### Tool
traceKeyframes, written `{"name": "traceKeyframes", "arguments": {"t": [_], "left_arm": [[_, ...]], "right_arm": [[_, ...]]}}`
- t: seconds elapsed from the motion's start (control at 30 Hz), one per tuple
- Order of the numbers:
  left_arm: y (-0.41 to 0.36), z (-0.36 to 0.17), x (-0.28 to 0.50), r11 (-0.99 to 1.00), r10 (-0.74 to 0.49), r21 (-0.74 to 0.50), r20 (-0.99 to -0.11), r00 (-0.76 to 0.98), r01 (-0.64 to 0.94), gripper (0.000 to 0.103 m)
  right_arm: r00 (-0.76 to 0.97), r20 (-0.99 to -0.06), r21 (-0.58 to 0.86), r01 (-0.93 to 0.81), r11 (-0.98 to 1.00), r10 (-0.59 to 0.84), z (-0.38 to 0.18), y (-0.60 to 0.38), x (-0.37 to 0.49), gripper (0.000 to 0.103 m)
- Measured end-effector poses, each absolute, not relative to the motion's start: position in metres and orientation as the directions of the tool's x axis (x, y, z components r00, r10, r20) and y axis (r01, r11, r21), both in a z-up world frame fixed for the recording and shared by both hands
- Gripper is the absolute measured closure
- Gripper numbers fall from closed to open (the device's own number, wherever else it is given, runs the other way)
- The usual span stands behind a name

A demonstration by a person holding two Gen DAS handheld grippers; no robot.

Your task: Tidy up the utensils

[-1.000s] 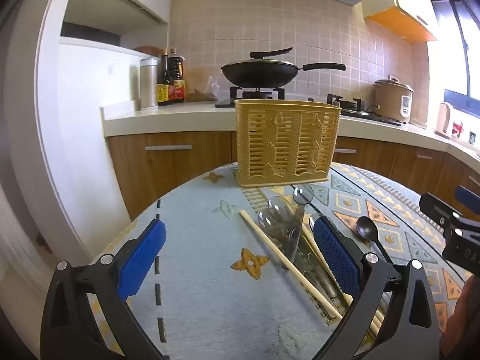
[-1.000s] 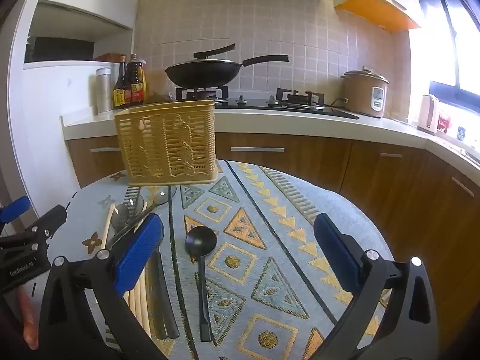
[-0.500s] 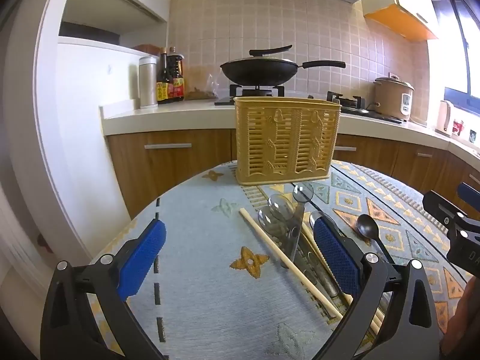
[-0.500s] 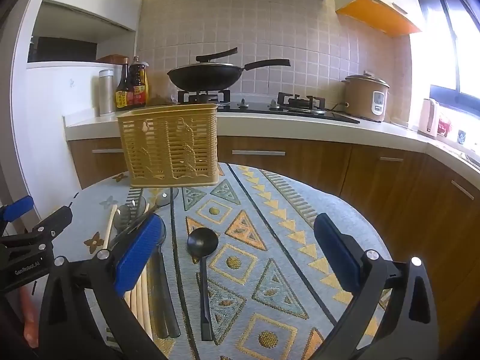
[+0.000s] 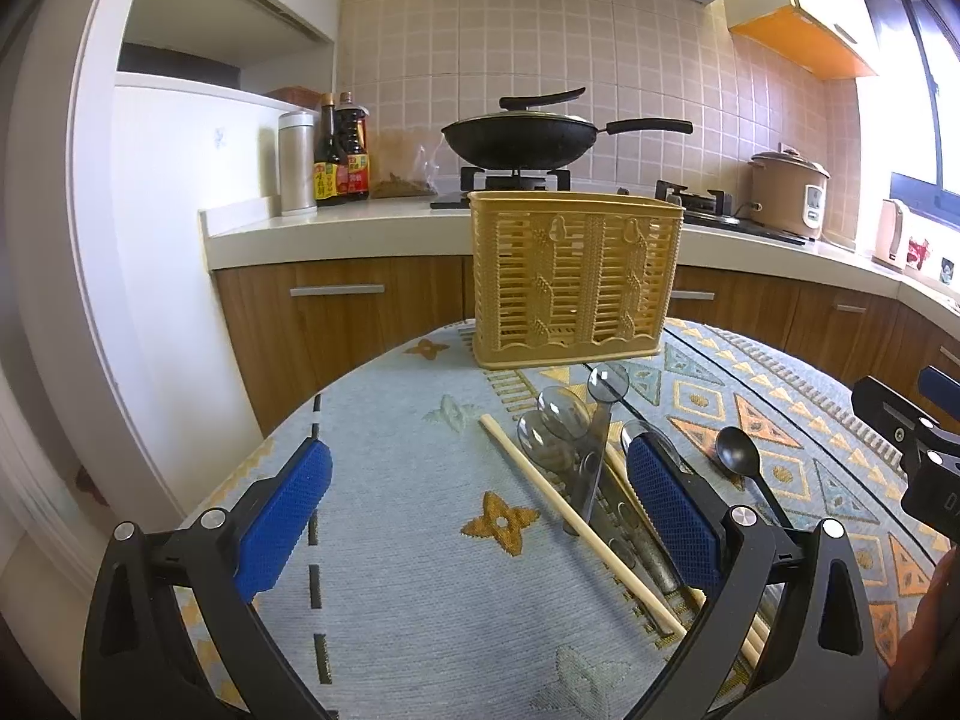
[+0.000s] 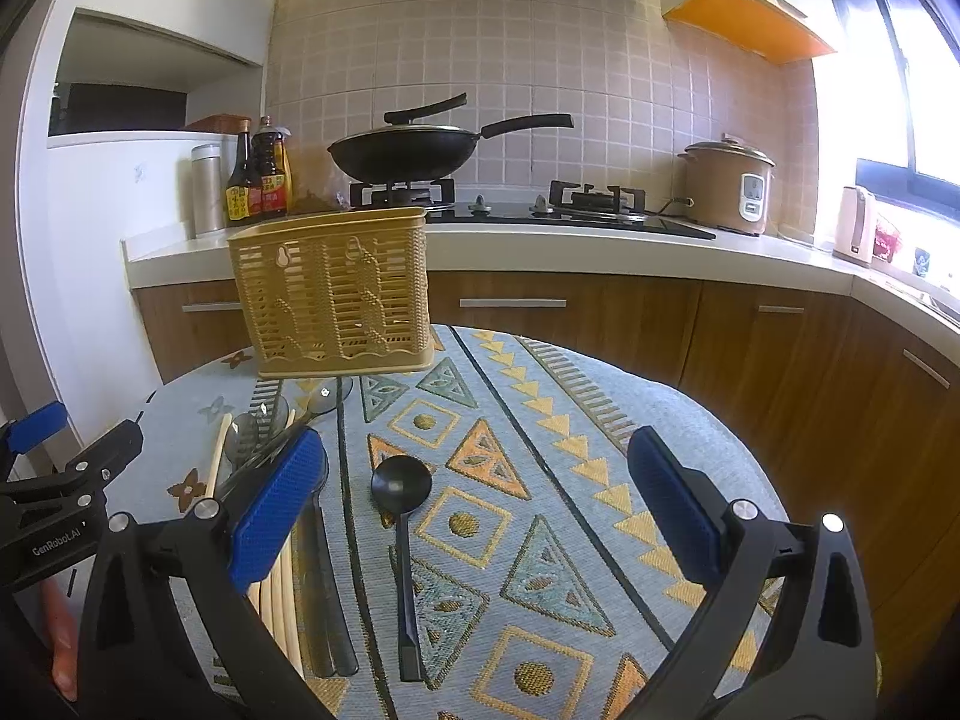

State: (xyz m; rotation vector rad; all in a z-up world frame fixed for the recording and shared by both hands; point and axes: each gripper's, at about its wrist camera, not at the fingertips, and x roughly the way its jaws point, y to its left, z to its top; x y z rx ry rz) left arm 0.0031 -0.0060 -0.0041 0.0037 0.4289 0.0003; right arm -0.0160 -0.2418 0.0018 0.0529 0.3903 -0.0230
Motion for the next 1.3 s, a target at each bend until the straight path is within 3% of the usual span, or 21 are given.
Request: {"name": "traceKeyframes", "arguments": {"t": [1.3], "left_arm": [[-0.0092,-0.0018,-0.0007,1.000,0.000,0.013,-0.409,0.913,0.006,0.007]], "right_arm": [[0.927,-0.375,0.044,0.028,0.999,-0.010,-0.0002,-0.2406,-0.0171,0.006]]}}
